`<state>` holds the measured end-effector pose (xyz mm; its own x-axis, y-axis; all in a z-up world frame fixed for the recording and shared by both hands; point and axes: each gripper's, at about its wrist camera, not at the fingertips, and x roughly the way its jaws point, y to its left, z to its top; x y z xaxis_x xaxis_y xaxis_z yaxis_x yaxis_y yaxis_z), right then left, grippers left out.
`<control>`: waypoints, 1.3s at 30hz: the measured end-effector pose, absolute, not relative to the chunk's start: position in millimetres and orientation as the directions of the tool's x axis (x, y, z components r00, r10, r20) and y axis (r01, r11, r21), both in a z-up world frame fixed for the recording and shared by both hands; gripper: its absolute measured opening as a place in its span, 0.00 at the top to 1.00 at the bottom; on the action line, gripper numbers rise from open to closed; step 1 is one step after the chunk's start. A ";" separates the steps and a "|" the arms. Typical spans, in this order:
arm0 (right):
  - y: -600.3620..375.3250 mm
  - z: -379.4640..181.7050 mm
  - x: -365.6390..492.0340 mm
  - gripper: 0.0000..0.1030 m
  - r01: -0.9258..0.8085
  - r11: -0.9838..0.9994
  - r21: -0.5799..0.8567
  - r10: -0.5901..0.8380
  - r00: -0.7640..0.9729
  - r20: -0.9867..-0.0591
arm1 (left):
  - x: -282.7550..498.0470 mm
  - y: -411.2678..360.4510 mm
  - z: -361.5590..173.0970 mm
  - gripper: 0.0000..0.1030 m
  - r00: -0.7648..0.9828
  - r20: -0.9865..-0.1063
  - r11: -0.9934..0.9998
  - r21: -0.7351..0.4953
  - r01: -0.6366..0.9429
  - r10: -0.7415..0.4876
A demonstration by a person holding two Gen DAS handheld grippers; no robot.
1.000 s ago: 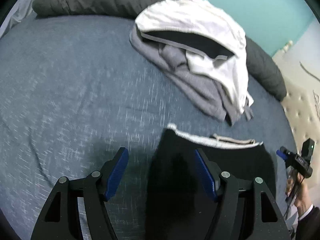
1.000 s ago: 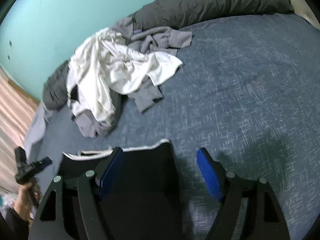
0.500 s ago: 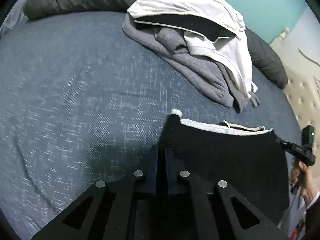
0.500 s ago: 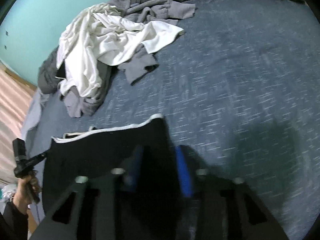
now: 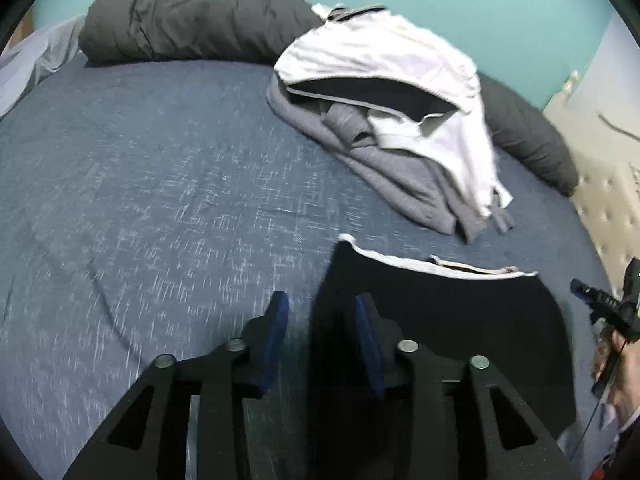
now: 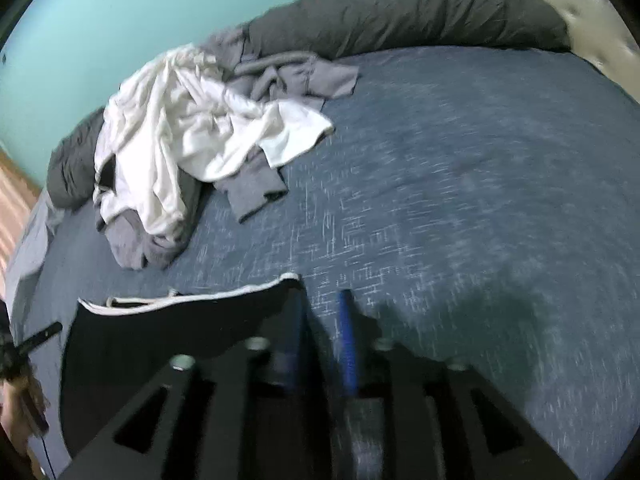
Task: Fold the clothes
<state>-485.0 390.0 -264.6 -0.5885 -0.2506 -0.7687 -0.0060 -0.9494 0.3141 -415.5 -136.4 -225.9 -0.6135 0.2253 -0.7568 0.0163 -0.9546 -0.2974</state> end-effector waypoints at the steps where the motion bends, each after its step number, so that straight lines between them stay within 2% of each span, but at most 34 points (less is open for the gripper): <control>1: 386.3 -260.5 -475.4 0.70 0.014 -0.945 0.327 -0.270 -0.595 -0.757 | -404.6 -135.5 -221.7 0.62 -0.625 -0.746 -0.952 -0.305 0.011 0.232; 12: 300.4 -235.4 -343.0 0.69 0.236 -0.835 0.498 -0.532 -0.579 -0.618 | -279.6 -111.1 -222.0 0.60 -0.658 -0.704 -0.929 -0.370 0.021 0.265; 15: 269.1 -236.9 -315.5 0.69 0.261 -0.823 0.505 -0.558 -0.541 -0.629 | -251.2 -105.6 -228.6 0.59 -0.654 -0.702 -0.924 -0.382 0.014 0.281; 18: 246.7 -241.2 -295.1 0.72 0.240 -0.820 0.520 -0.561 -0.517 -0.646 | -232.3 -108.8 -237.3 0.53 -0.658 -0.698 -0.915 -0.402 0.034 0.282; 22: 226.4 -254.3 -278.3 0.73 0.179 -0.820 0.543 -0.553 -0.490 -0.674 | -208.8 -114.9 -253.6 0.51 -0.658 -0.699 -0.898 -0.432 0.078 0.279; 28: 197.2 -264.3 -264.7 0.73 0.179 -0.847 0.501 -0.520 -0.476 -0.709 | -194.4 -120.2 -266.9 0.51 -0.646 -0.704 -0.888 -0.451 0.085 0.295; 34: 172.4 -287.3 -265.7 0.74 0.151 -0.919 0.364 -0.392 -0.452 -0.801 | -191.5 -119.4 -265.2 0.51 -0.642 -0.692 -0.872 -0.484 0.070 0.332; 39: 161.4 -307.6 -266.9 0.77 0.132 -0.949 0.285 -0.314 -0.448 -0.837 | -189.2 -117.3 -263.0 0.51 -0.640 -0.692 -0.877 -0.477 0.059 0.333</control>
